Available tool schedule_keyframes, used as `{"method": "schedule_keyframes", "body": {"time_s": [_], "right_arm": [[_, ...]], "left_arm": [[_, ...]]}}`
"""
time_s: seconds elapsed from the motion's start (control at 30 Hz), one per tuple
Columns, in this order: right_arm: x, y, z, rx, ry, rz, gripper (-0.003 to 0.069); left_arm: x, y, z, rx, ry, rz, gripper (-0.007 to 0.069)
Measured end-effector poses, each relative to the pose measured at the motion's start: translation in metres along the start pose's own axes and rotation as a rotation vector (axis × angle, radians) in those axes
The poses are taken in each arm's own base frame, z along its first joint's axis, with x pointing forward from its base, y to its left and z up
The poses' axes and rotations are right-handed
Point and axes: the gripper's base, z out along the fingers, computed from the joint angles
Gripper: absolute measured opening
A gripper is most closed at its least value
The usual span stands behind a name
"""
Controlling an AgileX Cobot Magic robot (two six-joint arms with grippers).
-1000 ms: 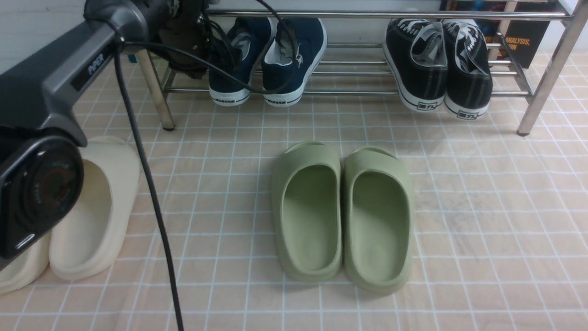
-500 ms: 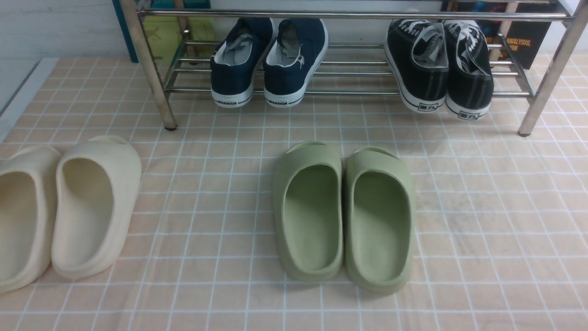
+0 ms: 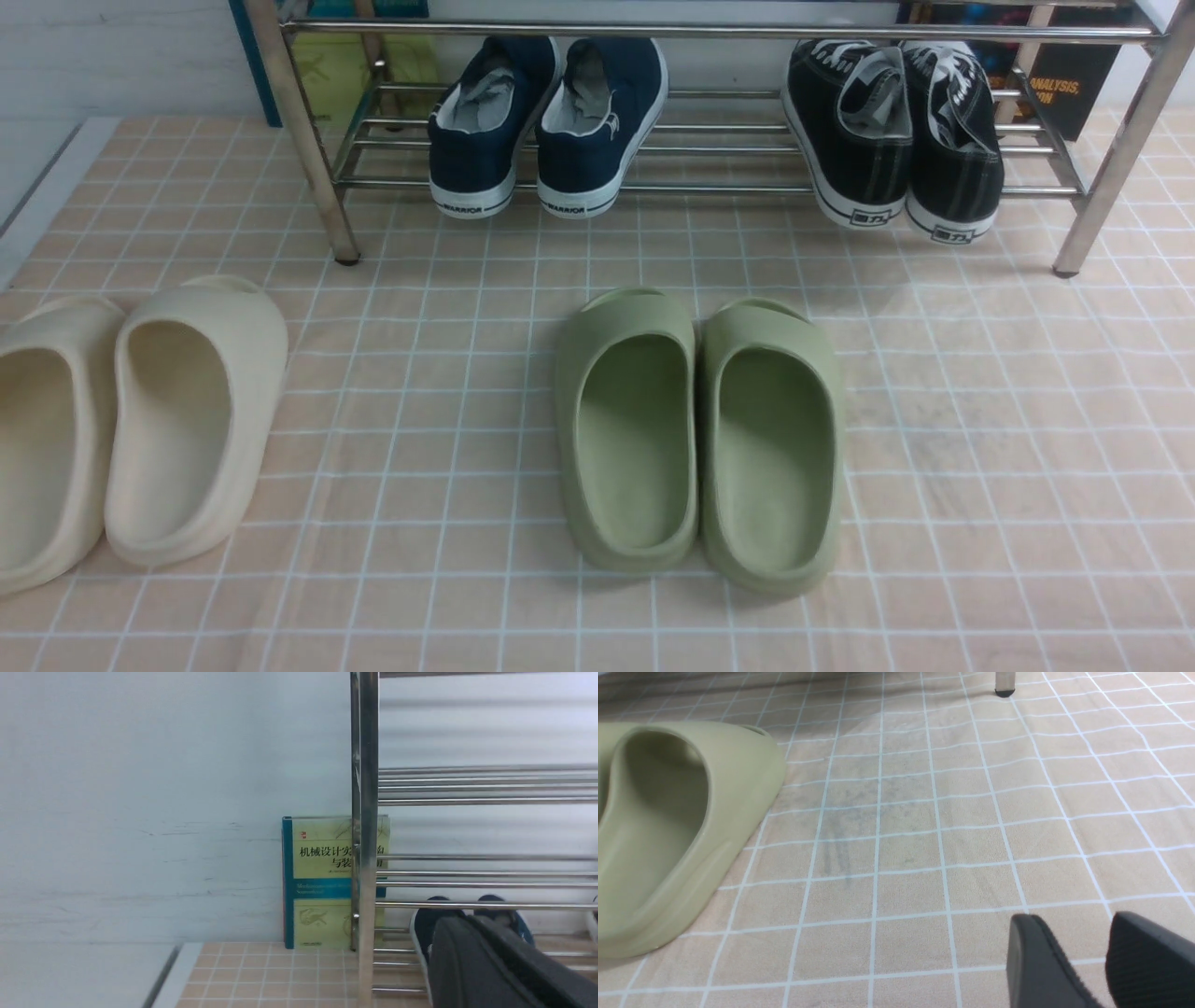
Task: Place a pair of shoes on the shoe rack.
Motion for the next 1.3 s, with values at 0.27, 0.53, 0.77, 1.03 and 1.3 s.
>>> {"method": "schedule_keyframes", "body": {"time_s": [0.27, 0.53, 0.77, 1.03, 1.3], "right_arm": [[0.000, 0.000, 0.000, -0.001, 0.000, 0.003, 0.0238], [0.000, 0.000, 0.000, -0.001, 0.000, 0.003, 0.0238], [0.000, 0.000, 0.000, -0.001, 0.000, 0.003, 0.0238], [0.000, 0.000, 0.000, -0.001, 0.000, 0.003, 0.0238], [0.000, 0.000, 0.000, 0.000, 0.000, 0.001, 0.0238]], "left_arm": [[0.085, 0.009, -0.023, -0.077, 0.031, -0.174, 0.0014], [0.141, 0.003, -0.018, -0.068, 0.172, -0.148, 0.0020], [0.171, 0.006, -0.018, -0.124, 0.285, -0.131, 0.0022], [0.185, 0.020, -0.025, -0.294, 0.414, -0.101, 0.0036], [0.192, 0.019, -0.025, -0.263, 0.436, -0.012, 0.0038]]}}
